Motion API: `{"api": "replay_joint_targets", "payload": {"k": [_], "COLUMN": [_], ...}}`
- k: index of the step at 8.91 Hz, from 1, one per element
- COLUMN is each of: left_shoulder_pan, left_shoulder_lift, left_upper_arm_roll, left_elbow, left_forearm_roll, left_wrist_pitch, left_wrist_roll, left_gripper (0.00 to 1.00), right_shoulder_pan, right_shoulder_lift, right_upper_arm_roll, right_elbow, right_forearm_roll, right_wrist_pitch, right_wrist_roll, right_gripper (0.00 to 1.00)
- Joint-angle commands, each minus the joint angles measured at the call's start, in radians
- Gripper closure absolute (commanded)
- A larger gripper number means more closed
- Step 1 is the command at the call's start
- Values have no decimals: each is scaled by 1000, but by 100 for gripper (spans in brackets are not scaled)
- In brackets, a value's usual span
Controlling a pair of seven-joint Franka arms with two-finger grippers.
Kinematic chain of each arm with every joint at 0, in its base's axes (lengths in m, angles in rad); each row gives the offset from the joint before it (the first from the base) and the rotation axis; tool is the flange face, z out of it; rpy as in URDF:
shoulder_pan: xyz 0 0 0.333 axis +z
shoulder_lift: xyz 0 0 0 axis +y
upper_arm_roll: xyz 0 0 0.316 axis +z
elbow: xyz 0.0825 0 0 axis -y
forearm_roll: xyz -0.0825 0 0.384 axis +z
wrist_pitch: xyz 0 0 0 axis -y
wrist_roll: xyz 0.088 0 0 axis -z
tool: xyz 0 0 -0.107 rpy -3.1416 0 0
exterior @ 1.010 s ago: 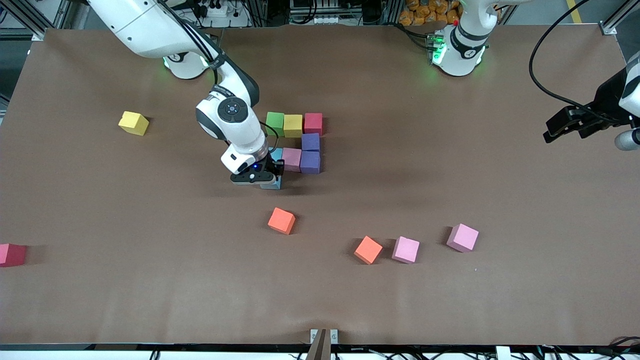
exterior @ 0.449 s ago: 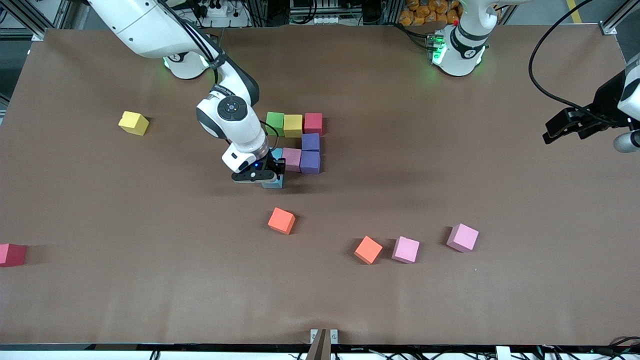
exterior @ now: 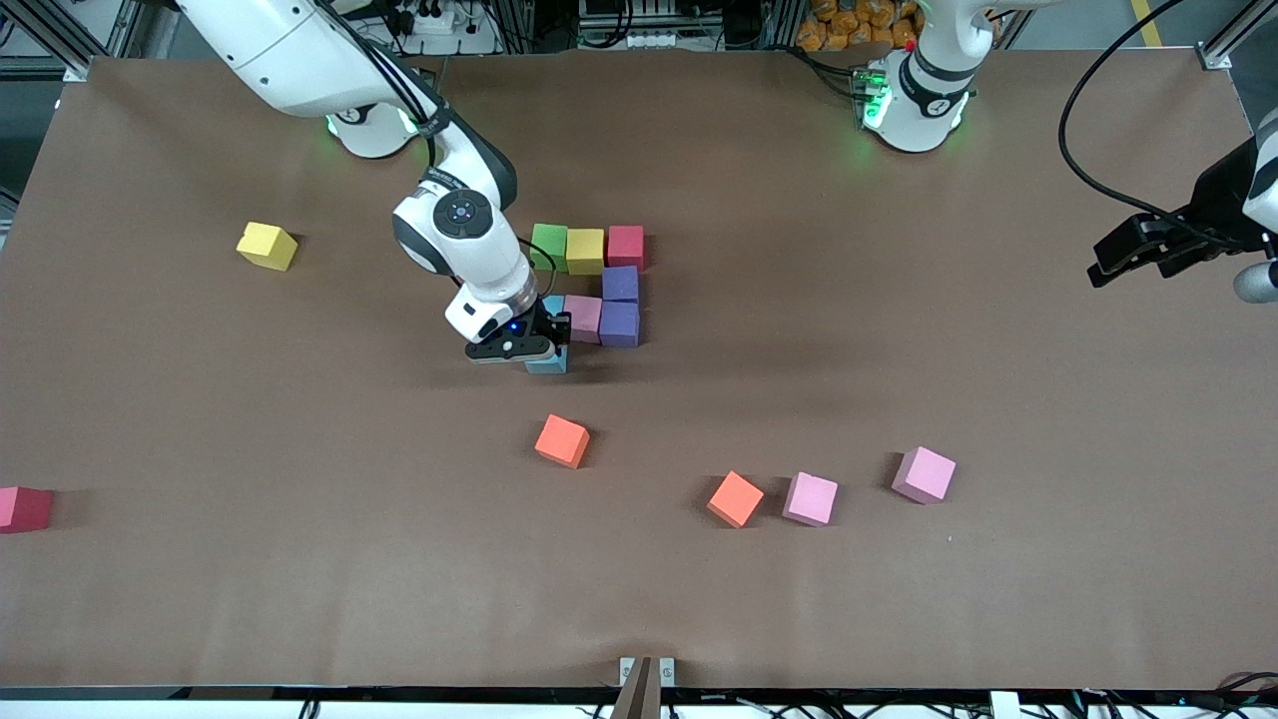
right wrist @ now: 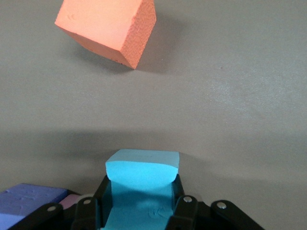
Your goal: Form number 2 with 11 blocks
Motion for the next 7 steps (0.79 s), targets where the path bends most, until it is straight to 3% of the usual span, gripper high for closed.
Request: {"api": "replay_joint_targets", "payload": {"k": [1,3,4,6,7], "left_shoulder_pan": [9,10,12,10,10], "left_shoulder_lift": [1,1,1,2,2], "left_upper_arm_roll": [0,0,0,0,0], "left_elbow": [13,12,12,12,13], "left_forearm_roll": [-30,-33,-33,-35,-35], "left_wrist_pitch": [-2,-2,-2,-2,-2], "left_wrist_roll": [-11,-13,-13,-13,-13], "left_gripper": [23,23,23,23,23], "right_shoulder_pan": [-7,-7,-7,-7,-7], "right_shoulder_lift": [-30,-29,-29,-29,-29], "right_upper_arm_roll": [3,3,3,3,3], "right_elbow": [-31,-37,-37,-36,-36], "right_forearm_roll": [18,18,18,18,18], "right_wrist_pitch": [5,6,6,6,6], "right_wrist_roll": [-25,-24,-24,-24,-24], "right_gripper": [88,88,83,62,46]}}
